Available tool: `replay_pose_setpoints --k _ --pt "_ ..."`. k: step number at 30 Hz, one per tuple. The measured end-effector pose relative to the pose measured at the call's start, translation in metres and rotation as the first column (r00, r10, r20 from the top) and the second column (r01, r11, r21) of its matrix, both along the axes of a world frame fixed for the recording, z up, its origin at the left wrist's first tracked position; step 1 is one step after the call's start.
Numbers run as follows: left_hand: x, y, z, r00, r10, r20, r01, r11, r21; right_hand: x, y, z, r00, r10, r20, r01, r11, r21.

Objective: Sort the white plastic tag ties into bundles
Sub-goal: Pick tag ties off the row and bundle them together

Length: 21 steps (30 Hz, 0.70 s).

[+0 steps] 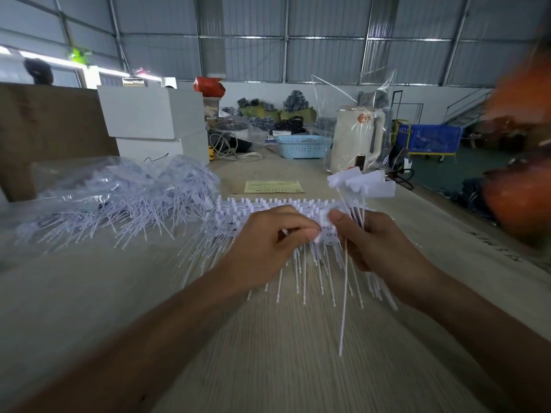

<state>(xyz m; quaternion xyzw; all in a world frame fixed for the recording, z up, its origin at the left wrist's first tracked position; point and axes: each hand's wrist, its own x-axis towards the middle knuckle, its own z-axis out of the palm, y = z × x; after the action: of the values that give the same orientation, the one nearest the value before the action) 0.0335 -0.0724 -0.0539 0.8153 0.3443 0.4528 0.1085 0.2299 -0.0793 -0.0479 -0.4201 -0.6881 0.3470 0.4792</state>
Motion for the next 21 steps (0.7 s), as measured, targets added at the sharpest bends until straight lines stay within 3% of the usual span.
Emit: replay_pose_setpoints --k 2,5,11,15,21 --pt "0.002 -0.001 -0.002 0.999 -0.003 0.039 0.005 0.999 -0.048 0.002 -0.001 0.001 0.998 -0.004 -0.056 -0.003 0.993 -0.121" --pt "0.002 -0.002 -0.002 0.99 -0.002 0.141 0.02 0.993 -0.12 0.001 -0.003 0.001 0.998 0.021 -0.062 -0.031 0.987 -0.156" --pt "0.006 -0.002 -0.002 0.944 0.045 0.327 0.008 0.987 -0.159 -0.021 -0.012 -0.008 0.928 0.106 -0.358 -0.21 0.941 -0.266" --pt "0.01 -0.003 -0.002 0.904 0.07 0.421 -0.013 0.99 -0.137 -0.03 -0.018 -0.008 0.905 0.171 -0.388 -0.26 0.947 -0.189" --pt "0.009 -0.005 0.001 0.9 0.07 0.43 -0.029 0.994 -0.102 -0.026 -0.019 -0.006 0.923 0.199 -0.33 -0.272 0.942 -0.195"
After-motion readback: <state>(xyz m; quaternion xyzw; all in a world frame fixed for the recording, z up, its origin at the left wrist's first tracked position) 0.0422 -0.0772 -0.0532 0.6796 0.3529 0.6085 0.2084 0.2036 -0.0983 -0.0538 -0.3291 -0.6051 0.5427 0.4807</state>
